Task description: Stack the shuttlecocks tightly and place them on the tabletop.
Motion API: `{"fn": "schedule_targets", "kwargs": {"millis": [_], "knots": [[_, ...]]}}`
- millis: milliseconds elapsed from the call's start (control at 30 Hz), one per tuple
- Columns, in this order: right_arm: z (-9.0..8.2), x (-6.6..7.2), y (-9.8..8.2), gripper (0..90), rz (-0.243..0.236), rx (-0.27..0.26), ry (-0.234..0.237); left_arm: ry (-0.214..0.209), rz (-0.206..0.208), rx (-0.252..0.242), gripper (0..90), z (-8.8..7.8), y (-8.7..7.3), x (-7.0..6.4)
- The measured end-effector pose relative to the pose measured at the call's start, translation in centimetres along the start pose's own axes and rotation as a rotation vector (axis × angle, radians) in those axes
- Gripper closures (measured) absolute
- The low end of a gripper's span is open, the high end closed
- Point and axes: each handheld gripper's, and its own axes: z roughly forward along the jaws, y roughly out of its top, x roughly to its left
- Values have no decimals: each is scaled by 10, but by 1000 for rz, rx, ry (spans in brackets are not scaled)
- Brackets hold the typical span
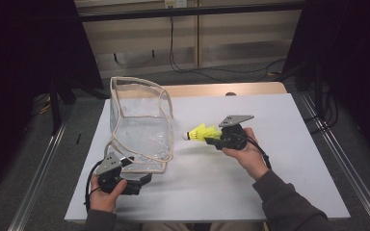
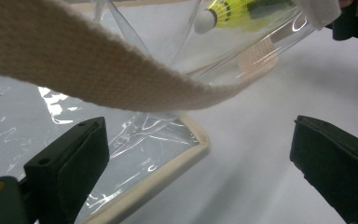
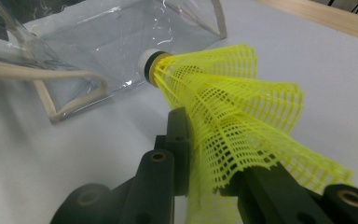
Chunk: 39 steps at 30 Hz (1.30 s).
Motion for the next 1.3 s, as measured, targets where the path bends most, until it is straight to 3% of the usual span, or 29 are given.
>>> {"fn": "schedule_targets", "kwargs": {"millis": [800,1300], "knots": [[-31,6,31,798,-23,-13,34,-10,-3,-3,46,3,1,-2],[-34,6,43,798,-28,-5,45,-12,-4,2,46,2,0,-2]]}}
